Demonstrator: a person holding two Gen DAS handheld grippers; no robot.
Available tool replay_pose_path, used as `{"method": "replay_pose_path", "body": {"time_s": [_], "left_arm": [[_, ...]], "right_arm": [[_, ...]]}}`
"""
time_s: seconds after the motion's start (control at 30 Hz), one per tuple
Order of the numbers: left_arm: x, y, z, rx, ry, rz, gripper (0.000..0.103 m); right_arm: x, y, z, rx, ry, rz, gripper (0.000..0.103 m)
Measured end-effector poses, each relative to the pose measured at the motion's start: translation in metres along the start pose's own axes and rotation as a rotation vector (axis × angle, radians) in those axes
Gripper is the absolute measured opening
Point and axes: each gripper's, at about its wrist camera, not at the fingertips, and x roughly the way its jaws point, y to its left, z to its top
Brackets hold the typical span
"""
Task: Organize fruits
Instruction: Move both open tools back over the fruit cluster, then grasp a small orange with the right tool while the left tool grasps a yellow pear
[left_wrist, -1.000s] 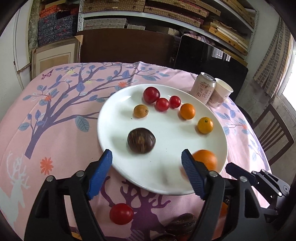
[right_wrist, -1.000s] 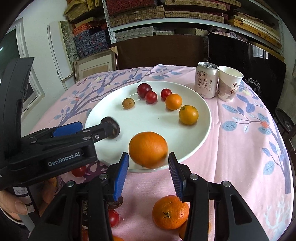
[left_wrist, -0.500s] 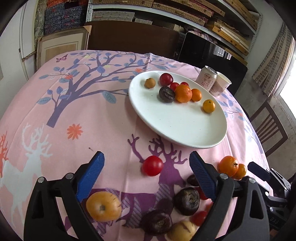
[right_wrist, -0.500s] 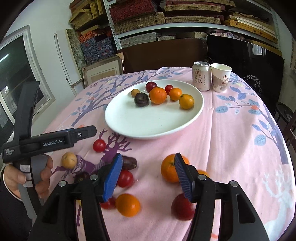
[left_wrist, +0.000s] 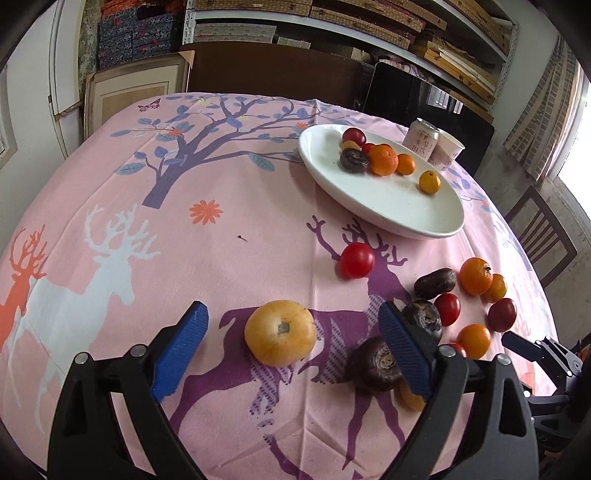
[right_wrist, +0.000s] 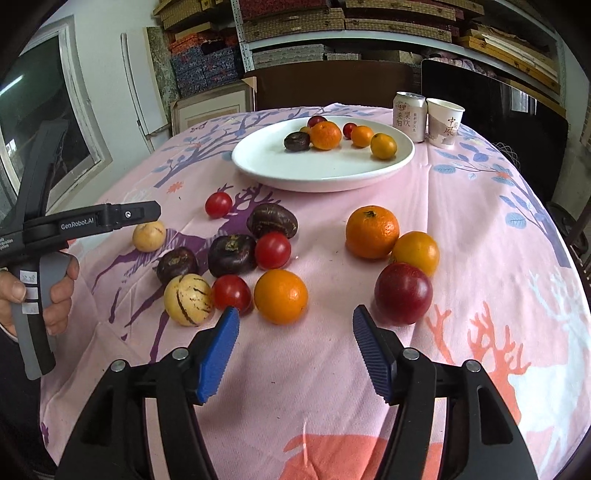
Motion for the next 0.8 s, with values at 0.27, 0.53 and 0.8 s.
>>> {"method": "replay_pose_path", "body": {"time_s": [0.27, 0.53, 0.8], "left_arm": [[0.007, 0.008, -0.007, -0.023, 0.035, -0.012, 0.091], [0.01, 0.0, -0.013, 0.033, 0.047, 0.005, 0.091], [0.016, -0.005, -0.017, 0.066, 0.059, 0.017, 0.09]], "right_arm": [[0.025, 0.007, 0.003, -0.015, 0.076, -0.058, 0.054], [0.039, 0.005, 0.018, 0.012, 0.068, -0.038, 0.036], [0.034, -0.015, 0.015, 0.119, 0.03, 0.088, 0.036]]}}
